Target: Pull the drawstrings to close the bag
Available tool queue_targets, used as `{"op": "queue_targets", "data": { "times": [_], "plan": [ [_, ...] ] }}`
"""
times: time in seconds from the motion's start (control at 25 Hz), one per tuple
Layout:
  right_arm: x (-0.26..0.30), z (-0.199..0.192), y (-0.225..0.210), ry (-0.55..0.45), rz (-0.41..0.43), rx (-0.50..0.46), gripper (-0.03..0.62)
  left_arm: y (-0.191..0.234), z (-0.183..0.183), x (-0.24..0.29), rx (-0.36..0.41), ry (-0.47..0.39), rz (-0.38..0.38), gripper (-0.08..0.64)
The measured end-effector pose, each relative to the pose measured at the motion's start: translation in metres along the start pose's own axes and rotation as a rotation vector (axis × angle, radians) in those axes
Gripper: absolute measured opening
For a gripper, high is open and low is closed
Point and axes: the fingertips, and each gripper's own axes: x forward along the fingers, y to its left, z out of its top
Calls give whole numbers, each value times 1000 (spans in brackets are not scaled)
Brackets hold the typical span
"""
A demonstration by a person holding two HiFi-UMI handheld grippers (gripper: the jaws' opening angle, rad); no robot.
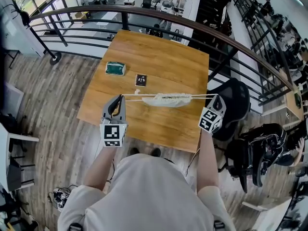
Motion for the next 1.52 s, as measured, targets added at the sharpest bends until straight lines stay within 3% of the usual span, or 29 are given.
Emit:
{"op": "queue_targets", "data": {
  "times": [1.12, 1.52],
  "plan": [
    [23, -2, -28, 10, -55, -16, 8, 15, 4, 2, -23, -9, 52, 0],
    [27, -4, -18, 17, -26, 5, 8, 27, -5, 8, -68, 22, 68, 0]
  ]
}}
